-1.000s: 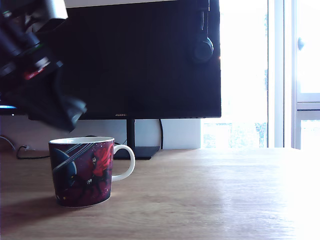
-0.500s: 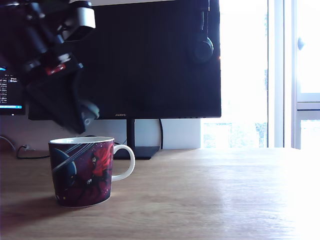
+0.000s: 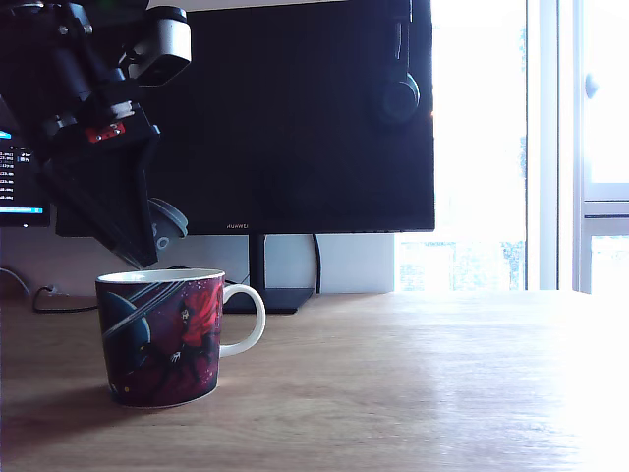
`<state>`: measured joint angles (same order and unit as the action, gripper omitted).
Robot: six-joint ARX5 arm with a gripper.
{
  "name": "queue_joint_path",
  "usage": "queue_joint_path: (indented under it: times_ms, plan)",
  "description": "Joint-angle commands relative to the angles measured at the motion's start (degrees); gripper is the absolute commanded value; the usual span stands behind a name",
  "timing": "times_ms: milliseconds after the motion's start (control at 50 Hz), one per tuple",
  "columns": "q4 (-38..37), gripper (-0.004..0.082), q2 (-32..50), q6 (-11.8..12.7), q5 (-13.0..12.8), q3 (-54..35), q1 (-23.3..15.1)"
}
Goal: Pick up the coffee capsules from the table one by one and drop them inside the nearest coffee cup
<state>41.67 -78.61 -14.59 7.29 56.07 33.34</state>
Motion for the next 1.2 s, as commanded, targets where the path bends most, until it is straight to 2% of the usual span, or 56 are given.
queue_joint_path:
  times_ms: [0, 200, 320, 360, 400, 480, 520, 580, 920, 980, 1040, 1080, 1100, 1180]
  plan:
    - [-0.09, 0.0181, -0.90, -0.48, -0.33, 0.20, 0.20]
    - [-0.13, 0.0181, -0.90, -0.83, -0.42, 0.20, 0.20]
    - [-0.22, 0.0183, -0.90, -0.90, -1.38, 0.20, 0.20]
    - [-0.50, 0.0210, -0.90, -0.90, -1.38, 0.20, 0.20]
    - [-0.90, 0.0310, -0.87, -0.61, -1.31, 0.20, 0.20]
    - [-1.97, 0.0678, -0.87, 0.81, -1.46, 0.20, 0.20]
    - [-2.45, 0.0805, -0.90, 2.03, -2.49, 0.20, 0.20]
    - [-2.80, 0.0777, -0.85, 2.16, -2.38, 0.20, 0.20]
    - [-3.13, 0.0776, -0.02, 2.19, -2.40, 0.20, 0.20]
    - [-3.19, 0.0739, 0.57, 2.23, -2.36, 0.20, 0.20]
    - [-3.43, 0.0641, 1.38, 2.56, -2.27, 0.20, 0.20]
    - [-3.74, 0.0523, 2.16, 2.56, -1.95, 0.20, 0.17]
    - [-3.98, 0.0459, 2.58, 2.58, -1.11, 0.20, 0.15]
    - [-4.72, 0.0110, 4.24, 2.58, 0.55, 0.20, 0.13]
